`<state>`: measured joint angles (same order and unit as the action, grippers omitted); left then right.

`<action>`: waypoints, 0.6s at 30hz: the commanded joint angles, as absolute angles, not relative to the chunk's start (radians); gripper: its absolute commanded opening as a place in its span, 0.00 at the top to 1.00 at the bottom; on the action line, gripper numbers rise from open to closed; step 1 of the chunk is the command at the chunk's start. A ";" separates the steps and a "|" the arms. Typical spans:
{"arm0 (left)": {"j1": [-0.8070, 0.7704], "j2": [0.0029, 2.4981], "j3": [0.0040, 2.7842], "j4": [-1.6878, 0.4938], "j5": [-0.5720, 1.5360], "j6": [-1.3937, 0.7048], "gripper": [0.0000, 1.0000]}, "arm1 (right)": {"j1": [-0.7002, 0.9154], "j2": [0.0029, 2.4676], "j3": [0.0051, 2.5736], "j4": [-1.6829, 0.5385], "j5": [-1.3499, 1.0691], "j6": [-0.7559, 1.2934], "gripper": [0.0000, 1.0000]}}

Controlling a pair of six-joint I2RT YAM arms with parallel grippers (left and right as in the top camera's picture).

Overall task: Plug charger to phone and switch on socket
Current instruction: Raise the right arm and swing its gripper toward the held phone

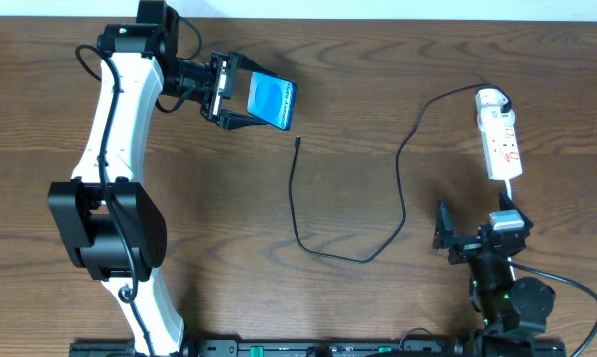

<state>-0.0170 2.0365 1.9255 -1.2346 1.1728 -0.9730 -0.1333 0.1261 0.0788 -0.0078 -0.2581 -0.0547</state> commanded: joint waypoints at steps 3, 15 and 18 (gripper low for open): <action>-0.019 2.024 1.927 -1.241 1.219 -0.985 0.33 | -0.131 0.245 0.202 0.000 -0.278 -0.039 0.01; -0.019 2.024 1.926 -1.241 1.219 -0.986 0.33 | -0.132 0.611 0.454 -0.008 -0.420 -0.043 0.01; -0.019 2.024 1.926 -1.241 1.216 -0.986 0.32 | -0.134 0.735 0.549 -0.043 -0.477 -0.043 0.01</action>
<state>-0.0170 2.0365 1.9255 -1.2346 1.1732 -0.9733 -0.1333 0.6445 0.4622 -0.0189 -0.3882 -0.0547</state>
